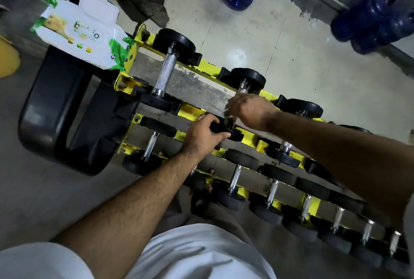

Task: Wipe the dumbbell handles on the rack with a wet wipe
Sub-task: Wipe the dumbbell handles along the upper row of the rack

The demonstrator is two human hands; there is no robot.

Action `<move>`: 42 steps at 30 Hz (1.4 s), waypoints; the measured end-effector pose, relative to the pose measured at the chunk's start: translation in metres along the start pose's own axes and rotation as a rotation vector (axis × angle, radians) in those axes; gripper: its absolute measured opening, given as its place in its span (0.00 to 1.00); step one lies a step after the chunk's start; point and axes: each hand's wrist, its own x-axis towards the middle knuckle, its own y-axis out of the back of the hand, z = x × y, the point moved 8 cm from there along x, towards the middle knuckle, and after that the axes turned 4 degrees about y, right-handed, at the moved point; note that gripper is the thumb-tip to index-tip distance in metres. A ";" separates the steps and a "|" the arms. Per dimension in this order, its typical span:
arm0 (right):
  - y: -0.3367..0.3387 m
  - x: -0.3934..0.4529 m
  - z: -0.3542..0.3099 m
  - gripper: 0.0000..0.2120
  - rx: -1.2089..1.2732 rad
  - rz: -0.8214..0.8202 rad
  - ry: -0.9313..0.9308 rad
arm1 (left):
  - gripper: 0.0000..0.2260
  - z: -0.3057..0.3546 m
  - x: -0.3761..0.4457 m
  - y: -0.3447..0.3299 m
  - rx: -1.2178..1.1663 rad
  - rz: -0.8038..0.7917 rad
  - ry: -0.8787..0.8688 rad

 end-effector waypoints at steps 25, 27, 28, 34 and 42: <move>0.045 -0.014 0.012 0.21 0.276 0.263 -0.268 | 0.10 0.007 0.015 -0.005 0.472 -0.145 -0.262; 0.048 -0.016 0.009 0.20 0.227 0.242 -0.224 | 0.12 0.022 0.007 -0.008 0.607 -0.125 -0.391; 0.050 -0.017 0.007 0.20 0.189 0.227 -0.186 | 0.13 0.030 0.002 -0.009 0.651 -0.106 -0.456; 0.053 -0.037 0.028 0.20 0.112 0.219 -0.222 | 0.13 0.052 -0.016 -0.022 0.906 -0.046 -0.680; 0.043 -0.034 0.025 0.21 0.202 0.272 -0.292 | 0.15 0.066 -0.038 -0.059 1.120 -0.038 -0.708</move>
